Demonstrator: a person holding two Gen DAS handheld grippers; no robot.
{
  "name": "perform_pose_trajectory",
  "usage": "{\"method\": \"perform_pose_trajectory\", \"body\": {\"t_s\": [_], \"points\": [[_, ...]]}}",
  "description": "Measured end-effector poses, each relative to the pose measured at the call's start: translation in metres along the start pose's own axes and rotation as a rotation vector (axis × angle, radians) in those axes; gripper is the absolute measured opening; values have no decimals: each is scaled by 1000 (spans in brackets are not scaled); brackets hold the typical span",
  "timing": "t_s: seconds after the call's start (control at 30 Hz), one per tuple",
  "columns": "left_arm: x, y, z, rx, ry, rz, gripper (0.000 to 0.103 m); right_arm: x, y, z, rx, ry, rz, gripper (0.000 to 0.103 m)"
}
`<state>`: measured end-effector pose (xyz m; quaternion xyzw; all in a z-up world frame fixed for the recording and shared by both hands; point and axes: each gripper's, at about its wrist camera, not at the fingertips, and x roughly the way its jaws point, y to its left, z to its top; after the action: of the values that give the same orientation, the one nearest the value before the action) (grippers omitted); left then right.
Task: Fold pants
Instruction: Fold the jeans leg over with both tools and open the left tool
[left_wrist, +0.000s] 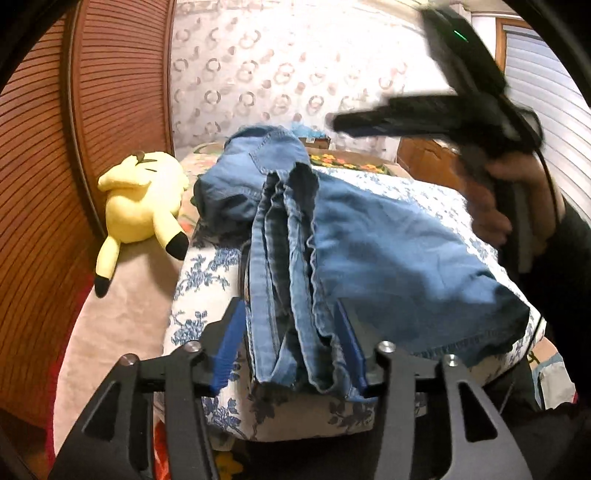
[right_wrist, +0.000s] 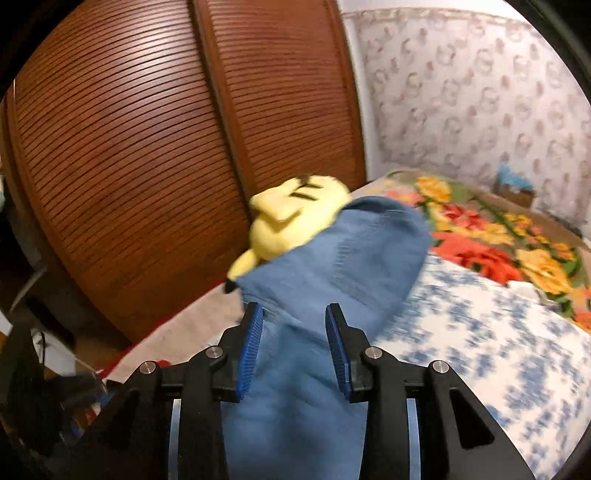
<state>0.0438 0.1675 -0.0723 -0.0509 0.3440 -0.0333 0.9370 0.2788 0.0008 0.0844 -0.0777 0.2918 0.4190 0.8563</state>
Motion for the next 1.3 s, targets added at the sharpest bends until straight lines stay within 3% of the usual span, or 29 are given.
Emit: {"method": "perform_pose_trajectory", "body": {"t_s": [0.07,0.2,0.33,0.43,0.73,0.97,1.13,1.23,1.27,1.3], "points": [[-1,-2,3,10,-9,-2,56,-22,-12,-18,15,-8,-24,41],[-2,-6,8,19,-33,-20,78,-65,-45,-66,52,3,-130,44],[3,-17,13,31,-38,-28,79,-96,-76,-107,100,38,-223,44],[9,-27,15,40,-28,-32,79,-109,-96,-127,166,67,-238,44],[23,-43,14,67,11,-38,79,-52,-128,-131,243,149,-170,44],[37,-41,9,70,48,-27,79,-17,-149,-125,288,164,-91,44],[46,-31,2,47,71,-15,79,7,-157,-118,314,186,-91,44],[50,-27,-2,39,82,-16,79,15,-162,-116,340,182,-79,33],[50,-26,-3,37,83,-17,79,16,-160,-115,338,179,-90,15],[50,-25,-3,35,82,-22,79,14,-157,-115,329,171,-102,11]]}}
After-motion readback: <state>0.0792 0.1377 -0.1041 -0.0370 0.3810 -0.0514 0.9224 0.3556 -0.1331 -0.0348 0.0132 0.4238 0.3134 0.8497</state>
